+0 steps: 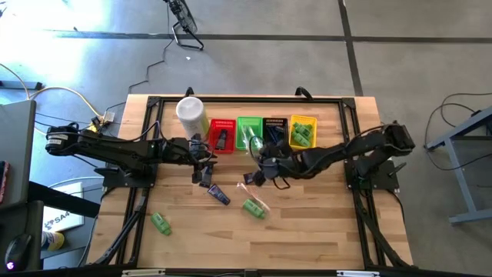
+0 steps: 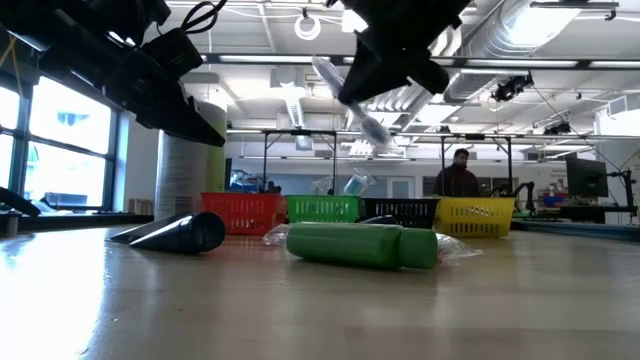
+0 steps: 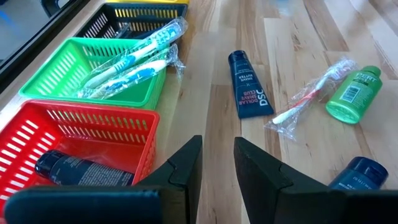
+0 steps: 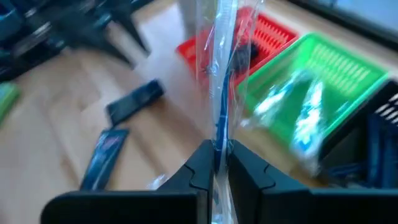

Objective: Pick & Place Travel size toiletries
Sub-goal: Put the dark blue toothbrush into the green bin

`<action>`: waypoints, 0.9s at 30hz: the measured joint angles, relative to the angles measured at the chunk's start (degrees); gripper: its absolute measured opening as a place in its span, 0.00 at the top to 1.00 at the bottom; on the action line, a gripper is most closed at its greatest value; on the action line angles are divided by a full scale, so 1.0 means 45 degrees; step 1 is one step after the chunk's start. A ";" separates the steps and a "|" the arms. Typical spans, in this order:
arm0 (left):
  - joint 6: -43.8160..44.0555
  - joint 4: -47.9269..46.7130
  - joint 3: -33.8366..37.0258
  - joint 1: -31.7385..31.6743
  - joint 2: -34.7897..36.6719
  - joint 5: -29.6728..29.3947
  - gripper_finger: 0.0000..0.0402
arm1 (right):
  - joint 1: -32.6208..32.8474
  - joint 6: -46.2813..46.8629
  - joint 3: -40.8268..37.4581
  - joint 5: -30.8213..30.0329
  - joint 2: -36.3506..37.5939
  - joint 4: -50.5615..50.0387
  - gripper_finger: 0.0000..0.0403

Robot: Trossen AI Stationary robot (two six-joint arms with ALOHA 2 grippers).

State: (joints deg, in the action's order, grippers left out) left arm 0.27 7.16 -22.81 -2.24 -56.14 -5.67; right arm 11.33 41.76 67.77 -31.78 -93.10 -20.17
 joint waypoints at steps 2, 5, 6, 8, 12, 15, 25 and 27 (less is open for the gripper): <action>-0.0007 0.0007 0.0004 0.0000 0.0001 -0.0017 0.78 | -0.0157 -0.0011 0.0000 -0.0330 -0.0023 0.0268 0.94; -0.0706 0.0007 0.0004 0.0000 0.0001 -0.0295 0.78 | -0.0283 -0.0266 0.0000 -0.0647 -0.0024 0.0653 0.94; -0.1093 0.0005 0.0002 0.0000 0.0005 -0.0436 0.78 | -0.0287 -0.0467 0.0000 -0.0635 -0.0024 0.0830 0.94; -0.1833 0.0005 0.0003 0.0000 0.0000 -0.0606 0.78 | -0.0281 -0.1022 0.0000 -0.0582 -0.0024 0.1234 0.94; -0.2404 0.0036 0.0000 0.0000 0.0005 -0.0641 0.78 | -0.0455 -0.2008 0.0000 -0.0534 -0.0024 0.2066 0.94; -0.2437 0.0167 0.0004 0.0000 0.0000 -0.0678 0.78 | -0.0790 -0.2351 0.0000 -0.0509 -0.0024 0.2439 0.94; -0.2809 0.0728 0.0000 0.0000 0.0000 -0.0680 0.78 | -0.3252 -0.2057 0.0000 0.2885 -0.0028 0.2643 0.94; -0.2812 0.0738 0.0000 0.0000 0.0005 -0.0680 0.78 | -0.3963 -0.1621 0.0000 0.3851 -0.0028 0.2637 0.94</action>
State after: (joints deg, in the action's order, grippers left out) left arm -12.38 10.48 -22.81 -2.24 -56.12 -8.73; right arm -6.50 34.47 67.77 -14.44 -93.23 -8.30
